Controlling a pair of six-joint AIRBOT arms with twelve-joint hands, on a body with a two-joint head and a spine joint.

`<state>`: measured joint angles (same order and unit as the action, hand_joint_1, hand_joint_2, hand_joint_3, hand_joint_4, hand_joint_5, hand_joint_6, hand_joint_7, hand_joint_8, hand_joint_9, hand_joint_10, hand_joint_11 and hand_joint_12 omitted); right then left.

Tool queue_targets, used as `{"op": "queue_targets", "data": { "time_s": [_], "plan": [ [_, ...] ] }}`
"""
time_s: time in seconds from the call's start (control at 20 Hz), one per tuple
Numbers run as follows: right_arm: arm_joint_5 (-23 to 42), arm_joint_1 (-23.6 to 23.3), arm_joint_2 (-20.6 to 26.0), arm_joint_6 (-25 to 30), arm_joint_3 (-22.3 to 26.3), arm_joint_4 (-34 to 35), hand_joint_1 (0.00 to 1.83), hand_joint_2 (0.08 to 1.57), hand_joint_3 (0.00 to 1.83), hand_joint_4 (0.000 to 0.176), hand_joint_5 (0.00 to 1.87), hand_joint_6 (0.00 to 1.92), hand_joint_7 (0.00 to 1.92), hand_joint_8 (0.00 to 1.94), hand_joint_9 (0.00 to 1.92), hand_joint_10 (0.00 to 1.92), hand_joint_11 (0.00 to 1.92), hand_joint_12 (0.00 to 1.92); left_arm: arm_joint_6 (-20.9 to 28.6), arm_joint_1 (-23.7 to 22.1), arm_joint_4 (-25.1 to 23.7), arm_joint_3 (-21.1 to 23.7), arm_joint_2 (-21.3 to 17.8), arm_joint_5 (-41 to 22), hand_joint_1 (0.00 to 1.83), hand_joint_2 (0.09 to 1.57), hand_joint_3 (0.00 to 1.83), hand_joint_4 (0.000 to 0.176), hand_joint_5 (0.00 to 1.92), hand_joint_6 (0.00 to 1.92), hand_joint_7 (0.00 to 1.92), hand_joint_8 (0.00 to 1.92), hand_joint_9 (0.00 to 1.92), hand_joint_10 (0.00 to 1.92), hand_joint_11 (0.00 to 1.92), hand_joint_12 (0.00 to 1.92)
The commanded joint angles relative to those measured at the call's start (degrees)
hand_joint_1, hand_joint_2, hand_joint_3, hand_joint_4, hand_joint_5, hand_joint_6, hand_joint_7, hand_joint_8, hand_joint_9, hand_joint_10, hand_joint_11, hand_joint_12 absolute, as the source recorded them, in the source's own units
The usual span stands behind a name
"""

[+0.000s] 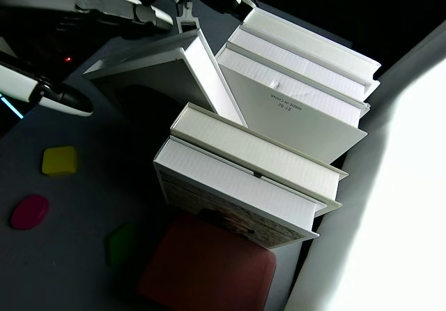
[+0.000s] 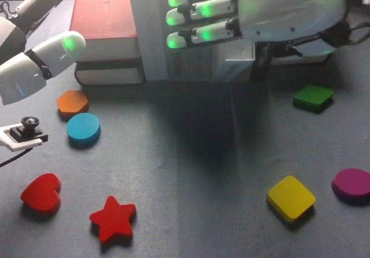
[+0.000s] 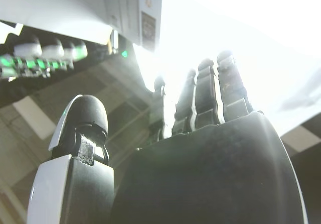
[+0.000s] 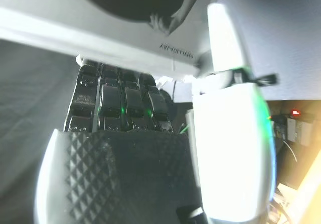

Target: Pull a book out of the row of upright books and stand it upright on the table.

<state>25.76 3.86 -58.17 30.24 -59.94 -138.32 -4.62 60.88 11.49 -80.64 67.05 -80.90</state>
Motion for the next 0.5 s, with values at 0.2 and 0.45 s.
{"op": "queue_targets", "data": {
  "time_s": [0.2,0.45],
  "plan": [
    [-3.95,0.55,-2.16,1.63,-1.48,-1.70,1.38,1.08,0.00,0.000,1.05,0.64,1.14,0.73,0.86,1.26,0.61,1.67,0.53,-0.46,1.00,-0.24,0.25,-6.87,0.23,1.36,0.00,0.116,0.15,0.01,0.00,0.00,0.00,0.00,0.00,0.00],
    [-3.57,0.15,-0.86,1.46,-0.02,-1.22,1.36,1.14,0.00,0.000,0.86,1.11,0.97,1.05,0.80,1.38,0.65,1.73,0.54,-0.46,1.00,-0.31,0.30,-6.86,0.23,1.36,0.00,0.116,0.15,0.01,0.00,0.00,0.00,0.00,0.00,0.00]
  ]
}}
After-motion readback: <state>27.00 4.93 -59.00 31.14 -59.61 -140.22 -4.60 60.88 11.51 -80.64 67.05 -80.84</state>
